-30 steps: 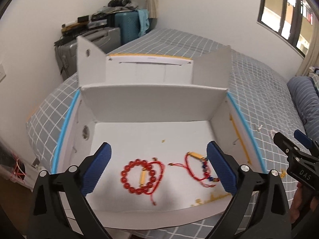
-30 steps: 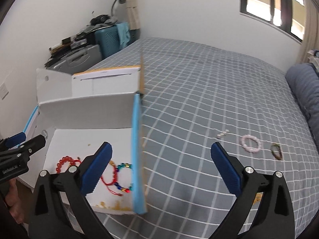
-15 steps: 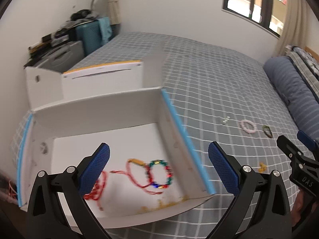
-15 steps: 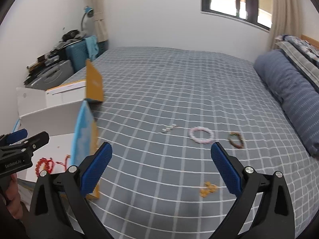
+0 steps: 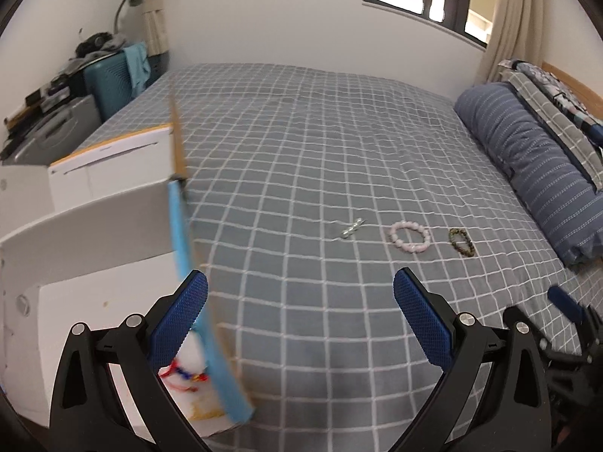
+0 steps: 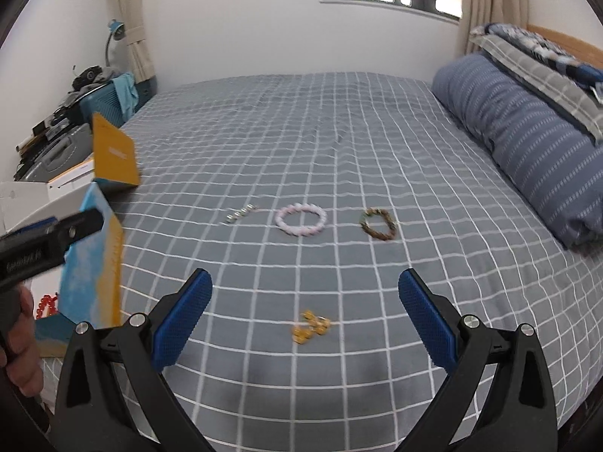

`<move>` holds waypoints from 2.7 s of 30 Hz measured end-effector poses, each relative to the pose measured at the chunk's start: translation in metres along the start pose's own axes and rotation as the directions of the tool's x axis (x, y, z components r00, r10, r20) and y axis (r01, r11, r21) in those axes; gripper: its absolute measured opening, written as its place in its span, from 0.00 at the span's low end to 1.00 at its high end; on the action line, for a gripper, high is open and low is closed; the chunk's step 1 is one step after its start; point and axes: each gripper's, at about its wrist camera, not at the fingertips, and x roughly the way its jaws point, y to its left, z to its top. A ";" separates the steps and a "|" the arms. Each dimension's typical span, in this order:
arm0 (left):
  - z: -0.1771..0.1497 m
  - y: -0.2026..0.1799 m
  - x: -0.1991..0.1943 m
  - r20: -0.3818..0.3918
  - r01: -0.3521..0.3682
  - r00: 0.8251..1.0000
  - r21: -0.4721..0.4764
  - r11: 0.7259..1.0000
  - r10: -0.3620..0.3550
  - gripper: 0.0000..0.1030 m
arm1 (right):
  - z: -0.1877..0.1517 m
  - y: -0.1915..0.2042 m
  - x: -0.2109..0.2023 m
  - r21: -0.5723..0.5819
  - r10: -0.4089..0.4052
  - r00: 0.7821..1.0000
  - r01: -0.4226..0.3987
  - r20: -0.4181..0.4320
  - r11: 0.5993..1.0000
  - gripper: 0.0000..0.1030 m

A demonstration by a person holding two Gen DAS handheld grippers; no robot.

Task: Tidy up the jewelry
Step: 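Withdraw both tools from the box toward the bed, then grasp the pearl strand with the left tool while the right tool grasps the yellow bead cluster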

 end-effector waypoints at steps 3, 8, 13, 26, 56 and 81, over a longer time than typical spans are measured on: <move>0.004 -0.014 0.022 -0.002 -0.006 1.000 0.000 1.000 0.006 0.94 | -0.010 -0.013 0.010 0.013 -0.003 1.000 0.003 -0.010 1.000 0.92; 0.006 -0.032 0.064 -0.023 -0.007 1.000 0.014 1.000 0.007 0.94 | -0.025 -0.026 0.032 0.014 -0.024 0.999 0.025 -0.038 1.000 0.92; 0.004 -0.046 0.107 -0.030 -0.029 0.999 0.044 0.999 0.031 0.94 | -0.041 -0.037 0.060 0.030 -0.011 0.997 0.014 -0.075 0.999 0.92; 0.010 -0.065 0.193 -0.053 -0.007 0.999 0.079 0.997 0.012 0.94 | -0.070 -0.034 0.109 0.041 0.029 0.986 -0.023 -0.167 0.999 0.81; 0.017 -0.058 0.245 -0.091 -0.006 0.996 0.061 0.998 0.012 0.20 | -0.087 -0.003 0.115 -0.091 -0.075 0.995 0.068 -0.072 0.994 0.18; 0.017 -0.049 0.243 -0.094 0.029 0.995 0.031 0.999 -0.026 0.10 | -0.088 -0.002 0.117 -0.097 -0.090 0.994 0.083 -0.066 0.992 0.15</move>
